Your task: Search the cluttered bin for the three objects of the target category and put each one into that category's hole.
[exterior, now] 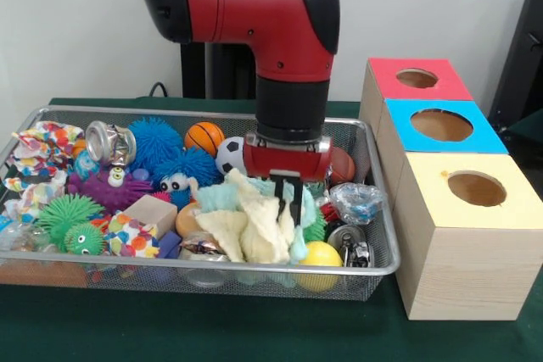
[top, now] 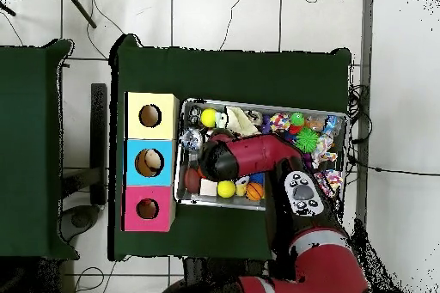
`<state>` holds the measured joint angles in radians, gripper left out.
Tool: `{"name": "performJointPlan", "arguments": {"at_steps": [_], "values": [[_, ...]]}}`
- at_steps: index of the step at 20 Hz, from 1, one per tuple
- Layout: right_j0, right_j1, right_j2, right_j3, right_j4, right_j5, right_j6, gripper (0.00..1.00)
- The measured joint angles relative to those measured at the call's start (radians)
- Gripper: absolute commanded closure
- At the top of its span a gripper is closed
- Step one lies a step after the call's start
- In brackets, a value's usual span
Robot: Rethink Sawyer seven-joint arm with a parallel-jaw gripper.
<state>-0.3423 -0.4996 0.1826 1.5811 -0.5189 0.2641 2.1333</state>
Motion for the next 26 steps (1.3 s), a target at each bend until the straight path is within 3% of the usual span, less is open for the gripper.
{"name": "performJointPlan", "arguments": {"at_steps": [8, 14, 22, 26], "values": [[0.044, -0.090, -0.046, 0.114, 0.025, 0.000, 0.000, 1.00], [0.094, -0.175, -0.086, 0.248, 0.107, 0.001, 0.000, 1.00], [0.126, -0.244, -0.112, 0.370, 0.182, 0.010, 0.000, 1.00], [0.136, -0.289, -0.124, 0.423, 0.225, 0.076, 0.000, 1.00]]}}
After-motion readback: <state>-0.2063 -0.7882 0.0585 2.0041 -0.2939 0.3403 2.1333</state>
